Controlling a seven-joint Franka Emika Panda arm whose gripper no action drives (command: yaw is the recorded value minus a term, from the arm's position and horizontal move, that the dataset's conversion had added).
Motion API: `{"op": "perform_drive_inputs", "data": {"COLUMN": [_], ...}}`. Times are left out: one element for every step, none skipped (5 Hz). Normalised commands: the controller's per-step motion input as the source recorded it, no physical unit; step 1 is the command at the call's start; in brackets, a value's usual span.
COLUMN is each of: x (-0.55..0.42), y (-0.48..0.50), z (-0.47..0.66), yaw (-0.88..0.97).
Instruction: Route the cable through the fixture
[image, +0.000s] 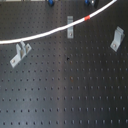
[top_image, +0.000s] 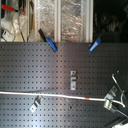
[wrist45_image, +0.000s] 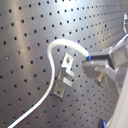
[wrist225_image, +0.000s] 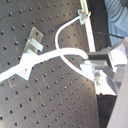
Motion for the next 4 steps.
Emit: {"op": "perform_drive_inputs", "data": {"x": [-0.001, 0.012, -0.176, -0.525], "y": [0.0, -0.026, 0.002, -0.07], "z": [0.02, 0.0, 0.05, 0.01], "yaw": [0.0, 0.0, 0.25, 0.21]}}
